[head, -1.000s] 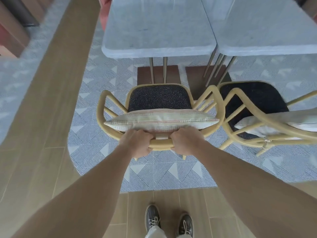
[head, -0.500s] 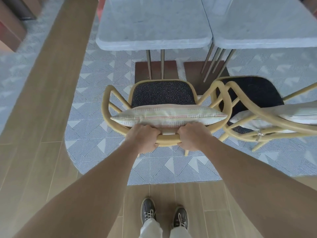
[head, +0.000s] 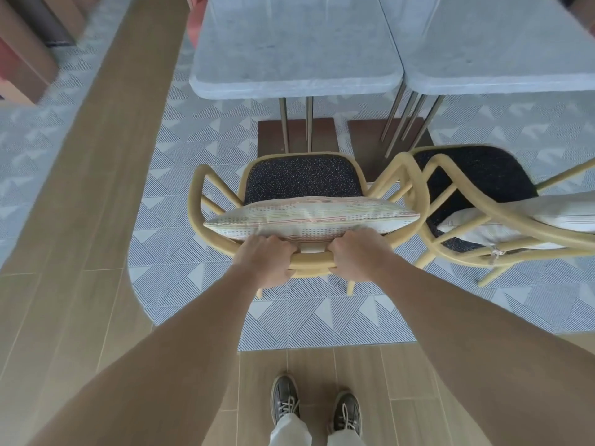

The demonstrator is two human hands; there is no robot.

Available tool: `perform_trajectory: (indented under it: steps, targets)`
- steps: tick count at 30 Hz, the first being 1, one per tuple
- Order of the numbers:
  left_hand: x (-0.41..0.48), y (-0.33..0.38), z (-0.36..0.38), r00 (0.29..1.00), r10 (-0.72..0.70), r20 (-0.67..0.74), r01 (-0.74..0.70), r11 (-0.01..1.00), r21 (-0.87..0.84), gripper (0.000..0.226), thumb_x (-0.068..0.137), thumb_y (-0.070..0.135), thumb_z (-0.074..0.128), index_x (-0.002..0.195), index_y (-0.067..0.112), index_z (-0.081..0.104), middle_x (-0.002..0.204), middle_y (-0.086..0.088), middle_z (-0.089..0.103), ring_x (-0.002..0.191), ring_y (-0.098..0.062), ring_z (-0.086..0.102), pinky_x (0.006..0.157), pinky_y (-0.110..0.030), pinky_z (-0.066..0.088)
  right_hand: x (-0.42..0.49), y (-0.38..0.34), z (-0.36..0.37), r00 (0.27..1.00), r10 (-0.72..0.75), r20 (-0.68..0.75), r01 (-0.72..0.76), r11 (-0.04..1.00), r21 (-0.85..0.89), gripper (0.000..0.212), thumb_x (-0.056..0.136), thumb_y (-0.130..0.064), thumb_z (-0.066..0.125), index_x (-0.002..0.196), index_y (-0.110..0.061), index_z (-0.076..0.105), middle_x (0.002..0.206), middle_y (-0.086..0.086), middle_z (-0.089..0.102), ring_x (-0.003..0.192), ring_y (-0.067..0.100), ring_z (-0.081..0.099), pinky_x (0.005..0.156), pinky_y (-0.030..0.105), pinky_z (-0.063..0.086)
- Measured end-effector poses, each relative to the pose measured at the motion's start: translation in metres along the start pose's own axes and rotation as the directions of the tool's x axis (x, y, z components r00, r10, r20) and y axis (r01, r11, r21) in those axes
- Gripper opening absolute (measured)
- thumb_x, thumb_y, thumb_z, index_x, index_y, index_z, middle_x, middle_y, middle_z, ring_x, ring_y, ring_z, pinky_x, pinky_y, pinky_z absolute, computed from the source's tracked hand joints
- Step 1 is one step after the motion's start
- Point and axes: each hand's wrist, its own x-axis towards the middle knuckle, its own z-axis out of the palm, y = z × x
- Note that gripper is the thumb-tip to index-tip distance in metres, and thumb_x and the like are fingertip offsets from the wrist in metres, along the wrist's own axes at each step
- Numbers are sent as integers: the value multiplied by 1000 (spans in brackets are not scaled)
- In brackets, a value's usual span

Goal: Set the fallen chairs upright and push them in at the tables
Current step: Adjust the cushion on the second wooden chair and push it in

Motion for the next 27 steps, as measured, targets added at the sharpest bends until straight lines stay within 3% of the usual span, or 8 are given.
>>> perform_trajectory:
  steps: [9, 17, 20, 22, 24, 26, 27]
  targets:
    - [0, -7, 3, 1000, 22, 13, -22, 1000, 0, 28, 99, 45, 53, 121, 36, 68, 105, 6, 77, 104, -24, 72, 98, -44, 52, 4, -3, -1, 1000, -4, 18, 4, 1000, 3, 31, 99, -45, 52, 108, -23, 72, 62, -7, 36, 79, 27, 48, 67, 36, 43]
    - [1, 9, -2, 999, 43, 19, -43, 999, 11, 26, 96, 38, 58, 119, 35, 69, 103, 8, 77, 103, -22, 72, 95, -41, 51, -5, 5, 2, 998, 6, 62, -5, 1000, -17, 33, 98, -47, 54, 112, -23, 71, 76, -2, 54, 92, 32, 66, 76, 43, 60]
    - [5, 7, 2, 999, 32, -3, -31, 999, 24, 28, 97, 46, 56, 119, 35, 69, 103, 8, 76, 103, -23, 72, 92, -40, 52, -3, 5, 4, 999, 5, 45, -5, 1000, -19, 33, 99, -49, 53, 110, -24, 72, 74, -2, 54, 84, 29, 60, 76, 43, 61]
    - [5, 4, 3, 1000, 24, -20, -24, 1000, 16, 37, 96, 61, 52, 114, 35, 70, 100, 10, 76, 99, -21, 71, 91, -39, 52, -4, 7, 6, 1000, -4, 16, 4, 1000, 2, 42, 99, -58, 49, 108, -25, 73, 74, -3, 58, 82, 27, 62, 76, 42, 60]
    - [3, 0, 4, 999, 28, -26, -29, 998, -54, 61, 87, 85, 39, 105, 35, 70, 91, 15, 71, 89, -14, 66, 93, -39, 50, -9, 10, 6, 1000, -21, -6, 21, 998, 51, 65, 90, -81, 35, 102, -28, 71, 73, -7, 60, 79, 24, 62, 70, 36, 55]
    - [-6, -2, -1, 998, 15, -57, -32, 949, -313, 76, 78, 94, 31, 102, 35, 70, 90, 16, 66, 83, -10, 59, 91, -38, 49, -20, 10, 3, 998, -33, -49, 41, 983, 180, 80, 79, -91, 28, 106, -30, 71, 80, -7, 64, 83, 21, 62, 69, 33, 50]
    - [-11, -4, -5, 993, -36, -114, -26, 866, -499, 74, 78, 92, 34, 102, 33, 71, 94, 13, 69, 82, -9, 61, 88, -35, 51, -26, 10, -2, 996, -7, -93, 36, 950, 311, 79, 79, -90, 34, 112, -30, 73, 91, -7, 69, 91, 19, 65, 73, 34, 51]
